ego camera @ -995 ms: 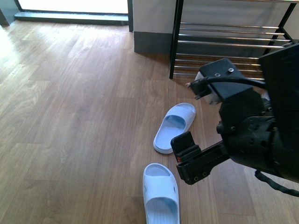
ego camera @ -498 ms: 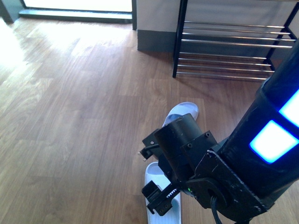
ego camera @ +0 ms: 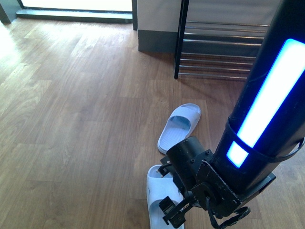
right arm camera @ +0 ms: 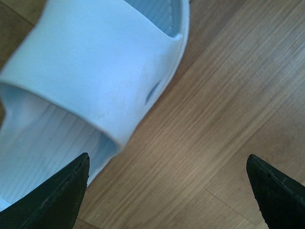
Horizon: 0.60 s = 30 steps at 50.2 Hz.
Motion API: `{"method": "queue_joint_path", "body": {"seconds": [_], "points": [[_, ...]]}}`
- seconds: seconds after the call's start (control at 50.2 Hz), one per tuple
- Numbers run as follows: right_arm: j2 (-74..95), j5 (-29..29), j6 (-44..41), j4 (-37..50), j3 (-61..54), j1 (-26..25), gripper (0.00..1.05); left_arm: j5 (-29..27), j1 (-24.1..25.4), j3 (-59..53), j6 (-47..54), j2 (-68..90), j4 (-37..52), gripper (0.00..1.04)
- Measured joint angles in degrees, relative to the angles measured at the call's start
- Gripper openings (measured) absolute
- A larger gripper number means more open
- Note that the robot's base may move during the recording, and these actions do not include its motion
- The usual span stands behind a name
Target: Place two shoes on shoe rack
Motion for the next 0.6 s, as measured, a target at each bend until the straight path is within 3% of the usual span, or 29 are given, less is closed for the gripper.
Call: {"method": "queue_joint_path", "body": {"seconds": [0.139, 0.418, 0.597], "points": [[2.2, 0.3, -0.4, -0.8, 1.7, -2.0, 0.96, 0.0, 0.0, 0.0, 0.0, 0.0, 0.0, 0.95], [5.8, -2.8, 3.1, -2.5, 5.6, -0.1, 0.96, 0.0, 0.0, 0.0, 0.0, 0.0, 0.0, 0.95], [8.7, -3.0, 4.9, 1.1, 8.3, -0.2, 0.95, 0.0, 0.0, 0.0, 0.0, 0.0, 0.0, 0.95]]}}
